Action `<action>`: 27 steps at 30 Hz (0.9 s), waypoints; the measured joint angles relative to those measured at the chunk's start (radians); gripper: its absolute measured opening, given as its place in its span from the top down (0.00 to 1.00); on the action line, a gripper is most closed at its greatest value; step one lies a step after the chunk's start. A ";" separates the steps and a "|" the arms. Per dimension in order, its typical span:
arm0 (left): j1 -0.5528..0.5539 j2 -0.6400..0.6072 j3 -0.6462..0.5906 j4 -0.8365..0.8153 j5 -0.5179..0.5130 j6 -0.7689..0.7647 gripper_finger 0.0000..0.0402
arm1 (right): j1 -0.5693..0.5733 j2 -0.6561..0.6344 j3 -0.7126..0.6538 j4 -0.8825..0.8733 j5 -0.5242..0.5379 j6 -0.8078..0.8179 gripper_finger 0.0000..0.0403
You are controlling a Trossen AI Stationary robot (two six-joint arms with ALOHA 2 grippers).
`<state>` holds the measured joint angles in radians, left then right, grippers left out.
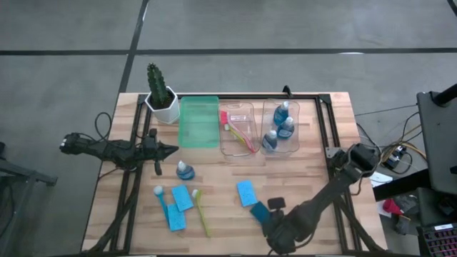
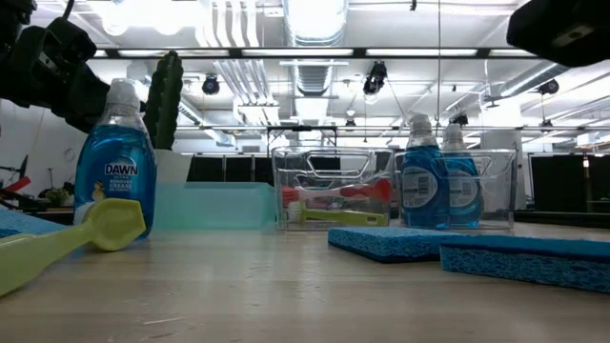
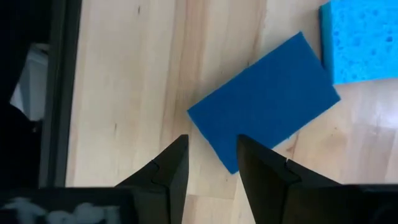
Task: Pick & Place Kitchen Sink Supplies
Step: Put the blue sponge into the green bin
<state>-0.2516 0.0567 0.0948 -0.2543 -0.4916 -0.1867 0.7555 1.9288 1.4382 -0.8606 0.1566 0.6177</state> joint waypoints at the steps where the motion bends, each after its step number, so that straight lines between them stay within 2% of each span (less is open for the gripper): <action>1: 0.000 0.000 0.000 0.000 0.000 0.000 0.99 | 0.000 0.012 0.006 -0.001 0.000 -0.006 0.67; 8: 0.000 0.000 0.000 0.000 0.000 0.000 0.99 | 0.006 0.087 0.010 -0.008 0.001 -0.049 0.70; 16: 0.000 0.000 0.000 0.000 0.000 0.000 0.99 | 0.015 0.093 -0.002 0.000 0.002 -0.057 0.69; 27: 0.000 0.000 0.000 0.000 0.000 0.000 0.99 | 0.027 0.091 -0.074 0.037 0.080 -0.055 0.70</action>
<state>-0.2514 0.0570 0.0948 -0.2544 -0.4915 -0.1870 0.7823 2.0201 1.3639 -0.8232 0.2364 0.5628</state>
